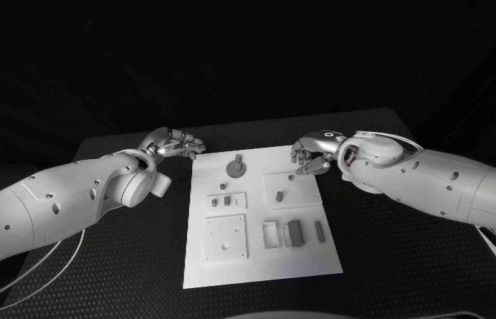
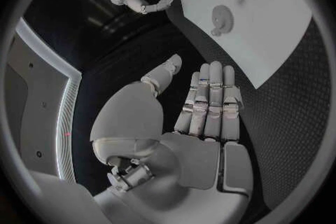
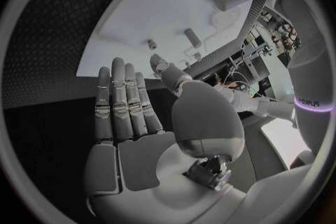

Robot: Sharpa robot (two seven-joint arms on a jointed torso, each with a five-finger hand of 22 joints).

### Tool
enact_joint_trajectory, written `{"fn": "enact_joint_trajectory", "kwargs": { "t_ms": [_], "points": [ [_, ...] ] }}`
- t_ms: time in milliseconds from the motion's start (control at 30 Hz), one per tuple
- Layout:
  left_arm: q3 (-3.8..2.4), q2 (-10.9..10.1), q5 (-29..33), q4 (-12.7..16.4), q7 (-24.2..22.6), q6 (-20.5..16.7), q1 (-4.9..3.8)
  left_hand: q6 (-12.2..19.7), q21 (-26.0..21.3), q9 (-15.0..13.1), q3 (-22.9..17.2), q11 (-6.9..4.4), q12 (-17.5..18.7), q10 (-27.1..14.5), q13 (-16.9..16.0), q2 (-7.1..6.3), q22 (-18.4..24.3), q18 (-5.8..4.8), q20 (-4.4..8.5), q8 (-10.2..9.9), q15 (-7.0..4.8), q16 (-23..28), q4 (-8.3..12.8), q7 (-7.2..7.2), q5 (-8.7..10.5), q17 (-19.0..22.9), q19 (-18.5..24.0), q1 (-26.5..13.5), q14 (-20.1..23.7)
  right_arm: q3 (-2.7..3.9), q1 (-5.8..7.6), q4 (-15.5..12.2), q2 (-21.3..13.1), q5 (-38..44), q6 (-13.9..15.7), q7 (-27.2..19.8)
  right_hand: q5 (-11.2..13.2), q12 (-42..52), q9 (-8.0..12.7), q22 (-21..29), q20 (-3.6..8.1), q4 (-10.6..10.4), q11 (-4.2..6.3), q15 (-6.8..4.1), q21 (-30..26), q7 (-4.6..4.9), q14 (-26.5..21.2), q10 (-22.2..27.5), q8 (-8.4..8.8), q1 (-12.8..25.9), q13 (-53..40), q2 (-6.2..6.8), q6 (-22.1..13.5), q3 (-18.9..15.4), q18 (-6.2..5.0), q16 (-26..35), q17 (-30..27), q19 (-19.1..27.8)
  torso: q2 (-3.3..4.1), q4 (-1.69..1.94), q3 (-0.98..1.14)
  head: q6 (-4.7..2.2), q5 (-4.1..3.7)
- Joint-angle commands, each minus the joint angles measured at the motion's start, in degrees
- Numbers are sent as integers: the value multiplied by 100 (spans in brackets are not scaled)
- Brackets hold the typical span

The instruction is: Assemble the parts on the task board

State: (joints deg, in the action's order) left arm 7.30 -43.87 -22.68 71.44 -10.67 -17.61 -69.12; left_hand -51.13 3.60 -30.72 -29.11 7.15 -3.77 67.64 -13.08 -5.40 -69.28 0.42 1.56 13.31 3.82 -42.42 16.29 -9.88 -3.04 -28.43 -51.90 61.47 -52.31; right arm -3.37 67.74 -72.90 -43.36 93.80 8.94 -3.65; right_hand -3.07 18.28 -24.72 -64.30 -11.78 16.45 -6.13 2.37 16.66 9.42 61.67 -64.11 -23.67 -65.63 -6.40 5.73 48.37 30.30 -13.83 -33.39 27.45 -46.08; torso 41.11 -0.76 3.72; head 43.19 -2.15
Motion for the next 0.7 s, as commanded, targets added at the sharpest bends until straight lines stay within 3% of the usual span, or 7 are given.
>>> {"fn": "enact_joint_trajectory", "kwargs": {
  "t_ms": [33, 333, 700],
  "points": [
    [-5, 14, 659, 44, -419, 197, -7, 39, 4, -4, 44, 0, -14, -40, 8, 14, 98, -35, -2, 46, 26, 134, 5, -5, 15, 26, 44, -45, -50, -28, -40, -32, 31, 770, -157, 284, 18, -44, 14, 11, 5, 15, -35, 10, -22, 18, 53, -2, 41, 14, 18, 77, 7, -12, -117, 36, 23, -51, 3, -2, -1, 8, 14],
    [-7, 16, 774, 66, -437, 180, -7, 54, 9, -2, 91, 6, -14, -53, 11, 18, 178, -31, -9, 60, 33, 234, 0, -20, 15, 22, 35, -62, -103, -102, -96, -105, 119, 1037, -168, 374, 18, -140, 30, 22, 20, 14, -51, -5, -48, 24, 98, -14, 74, 12, 41, 132, 2, -10, -117, 73, 88, -111, 8, 9, -9, 42, 36],
    [-10, 25, 827, 72, -397, 154, -9, 74, 10, 4, 125, 25, -2, -101, 22, 24, 231, -29, -15, 64, 41, 299, -4, -34, 15, 10, 37, -80, -127, -212, -141, -22, 280, 1076, -245, 332, 18, -210, 20, 26, 31, 19, -37, -18, -82, -19, 137, -88, 41, -21, 47, 4, 118, 19, -117, 121, 162, -157, 9, 16, -16, 80, 67]
  ]
}}
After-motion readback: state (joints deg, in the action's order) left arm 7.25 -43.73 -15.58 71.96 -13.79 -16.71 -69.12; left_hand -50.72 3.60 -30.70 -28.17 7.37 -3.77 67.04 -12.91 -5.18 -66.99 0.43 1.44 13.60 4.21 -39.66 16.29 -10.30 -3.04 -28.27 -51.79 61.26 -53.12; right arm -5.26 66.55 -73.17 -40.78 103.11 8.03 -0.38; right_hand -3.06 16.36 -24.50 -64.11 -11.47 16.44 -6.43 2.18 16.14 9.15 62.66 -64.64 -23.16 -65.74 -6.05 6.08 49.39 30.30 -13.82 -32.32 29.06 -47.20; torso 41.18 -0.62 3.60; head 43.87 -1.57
